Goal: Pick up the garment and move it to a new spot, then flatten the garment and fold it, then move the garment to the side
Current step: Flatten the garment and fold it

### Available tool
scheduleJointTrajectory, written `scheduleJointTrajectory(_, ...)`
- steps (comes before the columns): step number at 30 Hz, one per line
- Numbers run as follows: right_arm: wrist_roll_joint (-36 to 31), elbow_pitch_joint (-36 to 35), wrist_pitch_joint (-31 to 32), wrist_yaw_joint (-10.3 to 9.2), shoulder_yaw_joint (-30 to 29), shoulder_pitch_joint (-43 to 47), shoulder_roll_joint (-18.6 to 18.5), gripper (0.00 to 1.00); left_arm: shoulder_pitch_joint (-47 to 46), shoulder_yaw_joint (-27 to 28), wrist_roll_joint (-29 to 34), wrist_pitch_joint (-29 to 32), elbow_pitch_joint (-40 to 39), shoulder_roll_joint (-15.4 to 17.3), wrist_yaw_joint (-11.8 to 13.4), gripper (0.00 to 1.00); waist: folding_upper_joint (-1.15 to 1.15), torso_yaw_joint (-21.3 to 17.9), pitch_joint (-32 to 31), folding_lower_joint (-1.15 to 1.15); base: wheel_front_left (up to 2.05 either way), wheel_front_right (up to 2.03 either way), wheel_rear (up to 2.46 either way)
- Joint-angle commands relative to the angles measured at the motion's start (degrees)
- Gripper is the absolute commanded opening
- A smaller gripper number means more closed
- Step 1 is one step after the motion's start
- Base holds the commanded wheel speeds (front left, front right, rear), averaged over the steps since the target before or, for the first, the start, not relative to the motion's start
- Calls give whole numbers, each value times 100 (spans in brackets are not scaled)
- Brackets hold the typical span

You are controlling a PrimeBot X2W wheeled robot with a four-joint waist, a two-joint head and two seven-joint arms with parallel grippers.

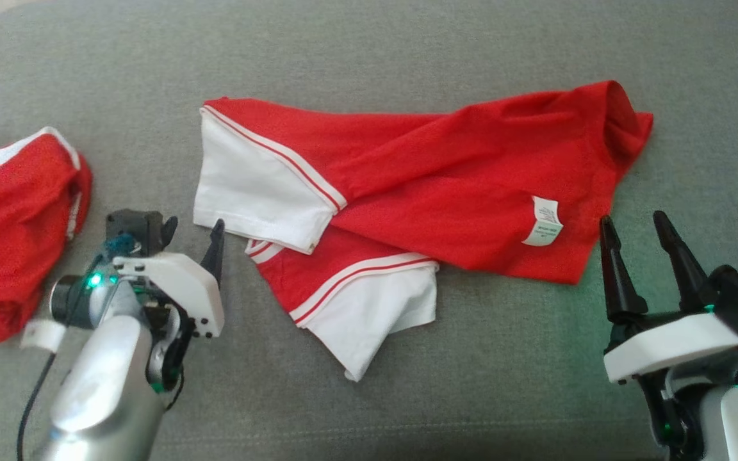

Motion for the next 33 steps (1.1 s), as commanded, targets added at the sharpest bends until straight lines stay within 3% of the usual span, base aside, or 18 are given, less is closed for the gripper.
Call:
scheduleJointTrajectory(1, 44, -172, -33, 43, 149, -236, -17, 100, -296, 242, -34, 36, -73, 187, -32, 100, 0, -77, 61, 0, 0, 0, 0)
scheduleJointTrajectory(10, 162, -57, 0, 43, 78, -207, -17, 100, -765, 205, -159, 590, 755, 241, -108, 100, 0, -260, 276, 0, 0, 0, 0)
scheduleJointTrajectory(14, 155, -1, 83, 43, 65, -209, -16, 100, -893, 59, -144, 888, 1000, 274, -252, 100, 0, -283, 327, 0, 0, 0, 0)
scheduleJointTrajectory(15, 143, 27, 120, 43, 54, -214, -16, 100, -913, 26, -164, 984, 1059, 270, -307, 86, 0, -283, 333, 0, 0, 0, 0)
scheduleJointTrajectory(16, 124, 56, 154, 43, 38, -223, -17, 100, -936, -3, -173, 1054, 1098, 270, -347, 35, 0, -283, 338, 0, 0, 0, 0)
scheduleJointTrajectory(17, 112, 98, 204, 43, 18, -231, -24, 100, -959, -38, -155, 1107, 1128, 283, -363, 0, 0, -283, 340, 0, 0, 0, 0)
scheduleJointTrajectory(33, 383, 1364, 954, 43, 88, -1165, -587, 100, -989, -135, -177, 694, 627, 129, -229, 0, 0, 86, 632, 0, 0, 0, 0)
